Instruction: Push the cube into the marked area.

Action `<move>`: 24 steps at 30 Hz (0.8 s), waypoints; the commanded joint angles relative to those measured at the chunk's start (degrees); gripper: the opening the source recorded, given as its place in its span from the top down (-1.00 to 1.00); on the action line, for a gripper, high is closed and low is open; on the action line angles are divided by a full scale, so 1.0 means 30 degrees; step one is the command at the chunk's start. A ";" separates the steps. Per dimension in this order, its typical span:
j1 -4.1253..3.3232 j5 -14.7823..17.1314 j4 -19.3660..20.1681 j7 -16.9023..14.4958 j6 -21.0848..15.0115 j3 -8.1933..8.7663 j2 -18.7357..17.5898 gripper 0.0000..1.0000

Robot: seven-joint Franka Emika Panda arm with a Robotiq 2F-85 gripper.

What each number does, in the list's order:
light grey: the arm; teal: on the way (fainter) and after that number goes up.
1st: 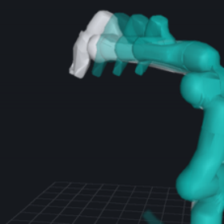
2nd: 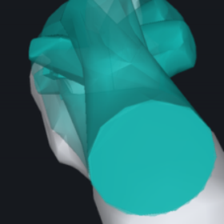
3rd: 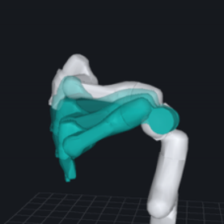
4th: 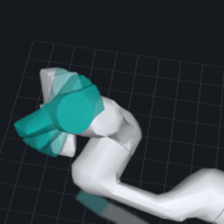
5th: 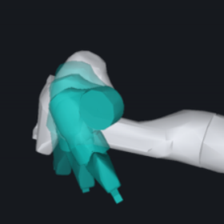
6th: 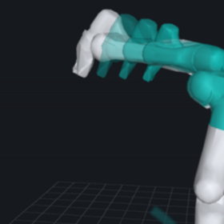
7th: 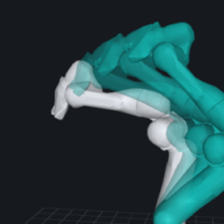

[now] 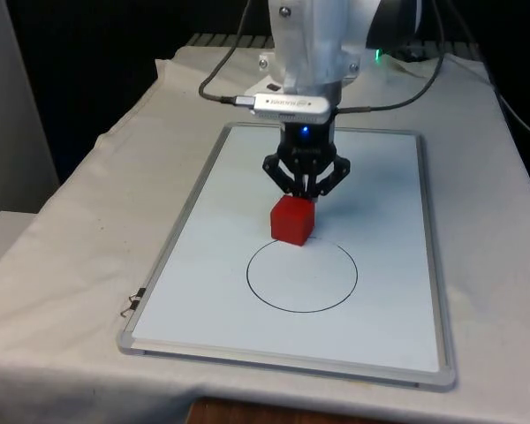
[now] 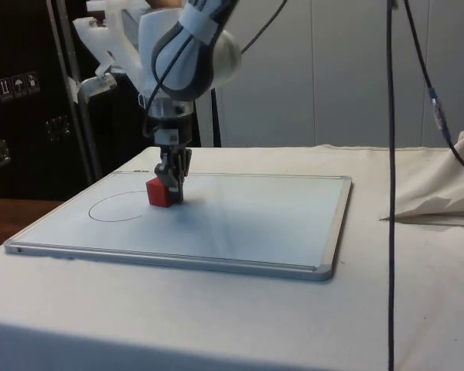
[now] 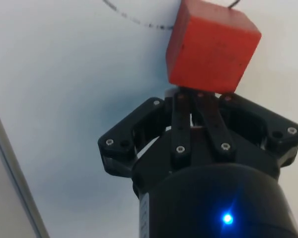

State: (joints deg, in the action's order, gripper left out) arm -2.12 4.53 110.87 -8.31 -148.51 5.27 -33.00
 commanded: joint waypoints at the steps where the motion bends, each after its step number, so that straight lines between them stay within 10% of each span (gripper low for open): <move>1: 0.0210 0.0134 -0.0458 -0.0229 0.0325 -0.0095 -0.0286 0.99; 24: 0.0210 -0.0153 -0.4431 -0.0554 0.2731 0.1165 -0.2578 0.99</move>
State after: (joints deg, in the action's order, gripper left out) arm -1.49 4.41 98.09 -9.91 -141.12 8.54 -40.45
